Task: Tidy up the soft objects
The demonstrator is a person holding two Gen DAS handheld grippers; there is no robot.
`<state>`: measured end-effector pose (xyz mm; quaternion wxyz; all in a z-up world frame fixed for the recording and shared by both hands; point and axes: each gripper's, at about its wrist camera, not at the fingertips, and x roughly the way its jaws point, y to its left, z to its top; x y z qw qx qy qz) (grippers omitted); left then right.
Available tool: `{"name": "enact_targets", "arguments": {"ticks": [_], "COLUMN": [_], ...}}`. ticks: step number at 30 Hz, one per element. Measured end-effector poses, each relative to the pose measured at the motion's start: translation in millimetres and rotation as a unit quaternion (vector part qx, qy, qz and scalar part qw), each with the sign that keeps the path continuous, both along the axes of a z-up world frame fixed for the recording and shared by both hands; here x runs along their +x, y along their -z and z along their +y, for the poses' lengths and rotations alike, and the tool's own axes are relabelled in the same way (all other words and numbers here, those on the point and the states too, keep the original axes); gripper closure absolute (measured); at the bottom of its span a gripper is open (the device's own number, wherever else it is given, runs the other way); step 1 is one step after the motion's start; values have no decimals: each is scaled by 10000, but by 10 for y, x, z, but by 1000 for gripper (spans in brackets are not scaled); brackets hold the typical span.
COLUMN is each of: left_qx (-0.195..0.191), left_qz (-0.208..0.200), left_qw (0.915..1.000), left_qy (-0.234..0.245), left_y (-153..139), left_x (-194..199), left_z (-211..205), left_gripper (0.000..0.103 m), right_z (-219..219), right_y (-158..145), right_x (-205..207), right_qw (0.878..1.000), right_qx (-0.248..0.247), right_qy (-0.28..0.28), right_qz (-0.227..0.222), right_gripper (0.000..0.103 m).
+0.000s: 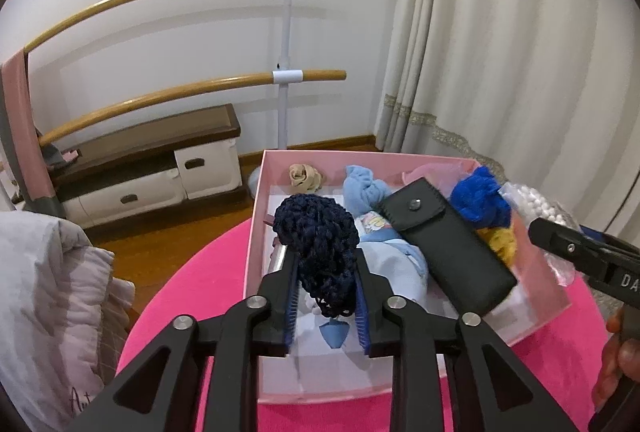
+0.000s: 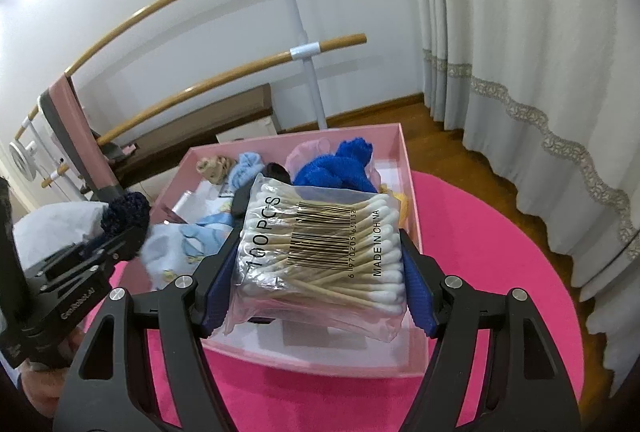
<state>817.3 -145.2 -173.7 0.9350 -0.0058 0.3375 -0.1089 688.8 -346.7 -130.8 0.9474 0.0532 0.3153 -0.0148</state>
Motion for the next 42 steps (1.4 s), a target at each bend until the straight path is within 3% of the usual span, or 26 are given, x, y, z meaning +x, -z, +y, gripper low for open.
{"name": "enact_targets", "arguments": {"ticks": [1, 3, 6, 12, 13, 18, 25, 42], "left_qx": [91, 265, 418, 429, 432, 409, 470, 385], "left_qz": [-33, -109, -325, -430, -446, -559, -813, -1354], "left_qw": [10000, 9995, 9982, 9973, 9971, 9960, 9937, 9873], "left_qy": [-20, -111, -290, -410, -444, -555, -607, -740], "left_y": [34, 101, 127, 134, 151, 120, -118, -525], "left_x": [33, 56, 58, 63, 19, -275, -941, -2984], "left_z": [-28, -83, -113, -120, -120, -51, 69, 235], "left_gripper": [69, 34, 5, 0, 0, 0, 0, 0], "right_z": [-2, -19, -77, -118, -118, -38, 77, 506], "right_y": [42, 144, 183, 47, 17, -126, -324, -803], "right_x": [34, 100, 66, -115, -153, -372, -814, -2531], "right_qw": [10000, 9998, 9998, 9998, 9998, 9992, 9980, 9907], "right_qx": [-61, -79, 65, 124, 131, 93, 166, -80], "right_qy": [27, 77, 117, 132, 146, 224, 238, 378], "right_qz": [42, 193, 164, -72, -104, -304, -555, -1304], "right_gripper": [33, 28, 16, 6, 0, 0, 0, 0]}}
